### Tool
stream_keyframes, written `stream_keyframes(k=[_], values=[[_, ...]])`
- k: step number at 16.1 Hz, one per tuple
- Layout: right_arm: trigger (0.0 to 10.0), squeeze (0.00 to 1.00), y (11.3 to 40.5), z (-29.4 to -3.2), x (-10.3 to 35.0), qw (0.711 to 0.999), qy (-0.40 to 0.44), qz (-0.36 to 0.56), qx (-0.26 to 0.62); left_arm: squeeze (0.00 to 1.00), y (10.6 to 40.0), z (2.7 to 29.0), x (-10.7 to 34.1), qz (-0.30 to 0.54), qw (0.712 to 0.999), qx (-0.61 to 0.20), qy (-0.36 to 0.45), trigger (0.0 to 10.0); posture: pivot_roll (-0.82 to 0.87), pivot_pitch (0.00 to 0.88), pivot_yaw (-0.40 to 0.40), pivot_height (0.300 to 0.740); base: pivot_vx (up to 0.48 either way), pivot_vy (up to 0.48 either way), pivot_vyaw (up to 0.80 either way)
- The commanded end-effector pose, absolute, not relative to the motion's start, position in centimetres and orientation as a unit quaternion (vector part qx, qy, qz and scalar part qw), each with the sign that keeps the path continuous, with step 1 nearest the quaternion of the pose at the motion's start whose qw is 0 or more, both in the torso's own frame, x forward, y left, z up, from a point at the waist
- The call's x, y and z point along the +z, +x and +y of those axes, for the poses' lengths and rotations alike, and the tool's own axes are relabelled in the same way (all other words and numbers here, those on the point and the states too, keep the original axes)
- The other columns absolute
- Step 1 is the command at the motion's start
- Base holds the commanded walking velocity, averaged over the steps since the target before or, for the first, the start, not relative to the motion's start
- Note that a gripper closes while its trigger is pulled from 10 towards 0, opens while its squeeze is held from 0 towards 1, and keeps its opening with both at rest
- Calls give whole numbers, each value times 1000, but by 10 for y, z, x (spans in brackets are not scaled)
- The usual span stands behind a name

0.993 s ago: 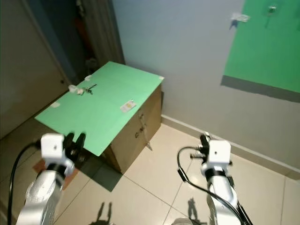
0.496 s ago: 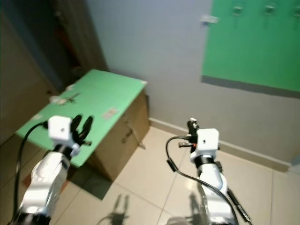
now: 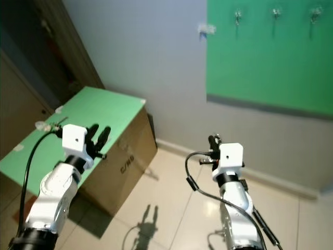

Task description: Hang keys on a hook

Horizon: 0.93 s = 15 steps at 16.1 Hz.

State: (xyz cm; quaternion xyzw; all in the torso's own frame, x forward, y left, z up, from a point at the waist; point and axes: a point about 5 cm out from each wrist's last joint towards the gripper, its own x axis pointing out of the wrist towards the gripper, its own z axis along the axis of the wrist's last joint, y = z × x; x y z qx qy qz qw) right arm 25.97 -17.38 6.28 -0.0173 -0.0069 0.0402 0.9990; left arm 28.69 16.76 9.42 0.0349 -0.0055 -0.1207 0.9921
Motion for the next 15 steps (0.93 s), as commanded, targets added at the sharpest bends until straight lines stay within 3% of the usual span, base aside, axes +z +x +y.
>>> stream_keyframes(k=[1, 5, 7, 15], values=[[0, 0, 262, -164, 63, 998, -8, -9, 57, 0, 285, 176, 88, 9, 993, -112, 43, 10000, -244, 7, 171, 740, 304, -368, 0], [0, 0, 262, -161, 62, 998, -7, -8, 63, 0, 287, 175, 88, 9, 992, -120, 46, 10000, -241, 4, 174, 740, 304, -369, 0], [0, 0, 263, -160, 62, 998, -7, -8, 66, 0, 288, 174, 89, 8, 992, -121, 48, 10000, -241, 0, 175, 740, 375, 0, 0], [0, 0, 271, -163, 65, 998, 0, -6, 65, 0, 292, 176, 88, 9, 991, -121, 60, 10000, -241, 0, 166, 740, 0, 0, -734]])
